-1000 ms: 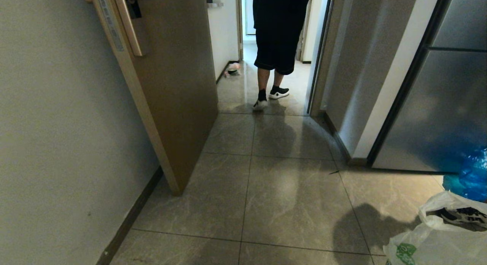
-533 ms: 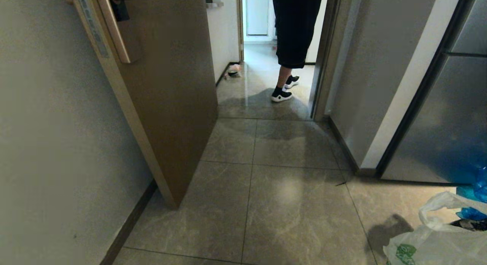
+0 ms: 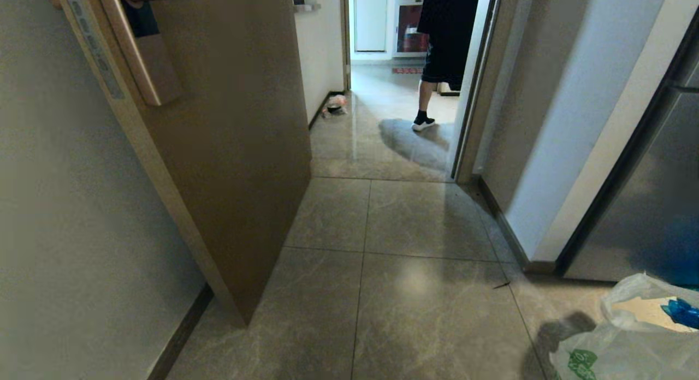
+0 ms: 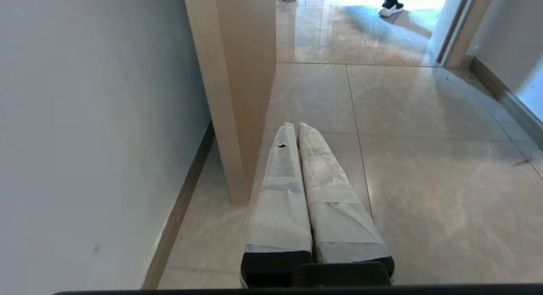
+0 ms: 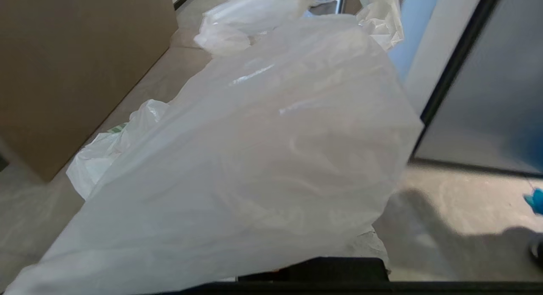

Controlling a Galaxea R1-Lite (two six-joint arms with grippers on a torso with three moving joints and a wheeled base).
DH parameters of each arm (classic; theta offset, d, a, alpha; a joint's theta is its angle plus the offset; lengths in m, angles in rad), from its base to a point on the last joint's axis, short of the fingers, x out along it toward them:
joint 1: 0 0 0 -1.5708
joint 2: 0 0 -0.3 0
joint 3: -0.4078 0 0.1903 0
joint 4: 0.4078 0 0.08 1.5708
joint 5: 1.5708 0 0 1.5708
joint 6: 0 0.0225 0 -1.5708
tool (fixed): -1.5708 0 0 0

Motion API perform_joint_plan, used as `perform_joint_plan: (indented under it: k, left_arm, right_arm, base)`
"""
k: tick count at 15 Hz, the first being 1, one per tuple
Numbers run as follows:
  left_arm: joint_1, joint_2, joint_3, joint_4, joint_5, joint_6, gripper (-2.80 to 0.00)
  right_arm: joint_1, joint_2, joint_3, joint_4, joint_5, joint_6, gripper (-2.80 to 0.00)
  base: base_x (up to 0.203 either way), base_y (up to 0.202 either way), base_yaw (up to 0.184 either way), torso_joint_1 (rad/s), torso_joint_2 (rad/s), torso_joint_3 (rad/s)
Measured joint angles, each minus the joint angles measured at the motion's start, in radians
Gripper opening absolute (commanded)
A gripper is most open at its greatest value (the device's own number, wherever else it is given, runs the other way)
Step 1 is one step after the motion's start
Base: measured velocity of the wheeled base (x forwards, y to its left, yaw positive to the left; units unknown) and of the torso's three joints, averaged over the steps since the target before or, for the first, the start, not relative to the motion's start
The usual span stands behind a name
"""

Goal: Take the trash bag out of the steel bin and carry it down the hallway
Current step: Put the trash bag at the door

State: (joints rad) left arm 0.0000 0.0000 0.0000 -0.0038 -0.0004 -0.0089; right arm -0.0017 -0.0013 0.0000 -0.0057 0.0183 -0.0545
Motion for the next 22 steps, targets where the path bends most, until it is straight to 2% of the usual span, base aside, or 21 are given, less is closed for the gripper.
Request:
perform_joint_plan:
  k: [12,20,22]
  left_arm:
    - [0.000,0.000,0.000,-0.001,0.000,0.005,-2.80]
    - [0.000,0.000,-0.001,0.003,0.001,0.005,-2.80]
    - [0.000,0.000,-0.001,0.004,0.002,0.002,-2.80]
  right_arm:
    - [0.000,0.000,0.000,0.000,0.000,0.000,-2.80]
    - [0.001,0.000,0.000,0.000,0.000,0.000,-2.80]
    - [0.000,0.000,0.000,0.000,0.000,-0.001,-2.80]
  base:
    - [0.191,0.000,0.001,0.004,0.00,0.003]
    - [0.013,0.000,0.000,0.000,0.00,-0.001]
    - [0.001,-0.121,0.009,0.002,0.00,0.002]
